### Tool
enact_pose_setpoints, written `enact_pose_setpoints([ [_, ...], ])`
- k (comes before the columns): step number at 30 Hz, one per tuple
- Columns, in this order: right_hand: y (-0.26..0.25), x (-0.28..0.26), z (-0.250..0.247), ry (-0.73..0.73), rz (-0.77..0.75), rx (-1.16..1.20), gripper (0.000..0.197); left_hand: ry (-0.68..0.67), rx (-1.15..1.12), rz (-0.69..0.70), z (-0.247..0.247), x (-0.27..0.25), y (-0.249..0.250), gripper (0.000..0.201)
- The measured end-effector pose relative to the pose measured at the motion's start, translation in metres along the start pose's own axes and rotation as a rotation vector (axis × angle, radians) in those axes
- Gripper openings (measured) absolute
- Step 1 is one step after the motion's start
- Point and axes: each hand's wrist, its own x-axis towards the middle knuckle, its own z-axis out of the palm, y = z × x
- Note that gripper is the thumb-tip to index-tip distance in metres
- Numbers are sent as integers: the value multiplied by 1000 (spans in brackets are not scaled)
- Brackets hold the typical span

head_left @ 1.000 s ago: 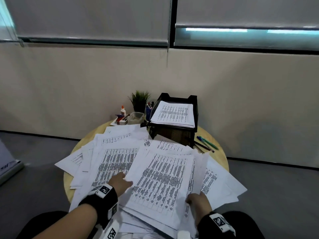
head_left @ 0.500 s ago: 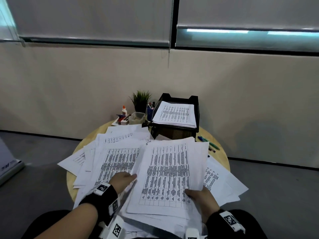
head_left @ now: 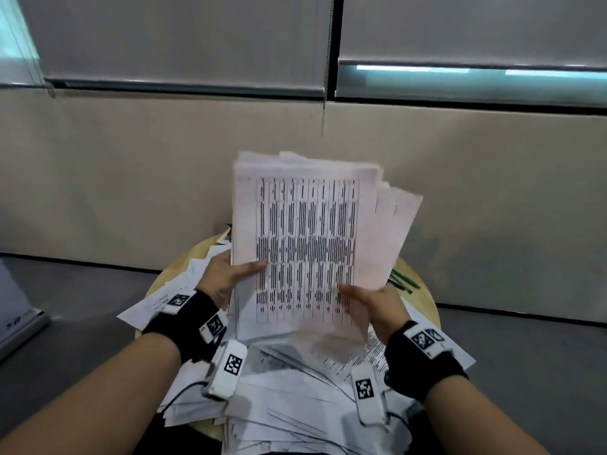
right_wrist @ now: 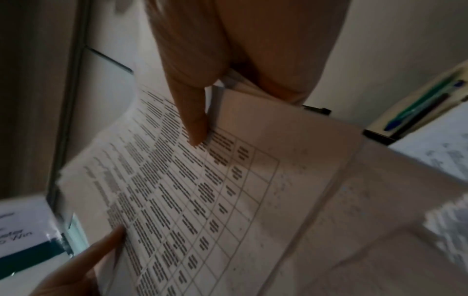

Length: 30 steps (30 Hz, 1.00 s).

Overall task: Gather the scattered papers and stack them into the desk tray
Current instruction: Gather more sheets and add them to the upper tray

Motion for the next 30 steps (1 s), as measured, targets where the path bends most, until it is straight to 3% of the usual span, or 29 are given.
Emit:
enact_pose_setpoints([
  [2,-11,7,8,-6,-40,4,30,25,-32,71,4,-1,9,34],
  [4,-17,10,14,-27,-59,9,25,61,-66,83,6,-1,9,36],
  [7,-13,10,16,-32,-43,5,26,84,-73,48,3,-6,-7,81],
  [9,-3,7,14,-48,2,-38,29,62,-52,-8,1,-10,-19,95],
  [13,12,0,16,-66,51,-80,39,46,13,-54,6,-15,-31,61],
  [14,12,0,18,-60,50,-75,38,49,13,-45,7,-14,-30,60],
  [18,-2,4,22,-70,-39,-20,35,37,-23,32,9,-9,-19,91],
  [22,-7,5,14,-106,-79,-7,53,-52,-22,86,4,-7,-15,91],
  [26,4,2,9,-102,-7,-30,32,-50,19,17,-1,-7,-35,96],
  [28,7,-2,13,-166,-19,-59,35,1,19,-18,-2,-5,-46,106],
  [30,4,-1,17,-157,-40,-60,35,43,20,-16,-1,-4,-48,103],
])
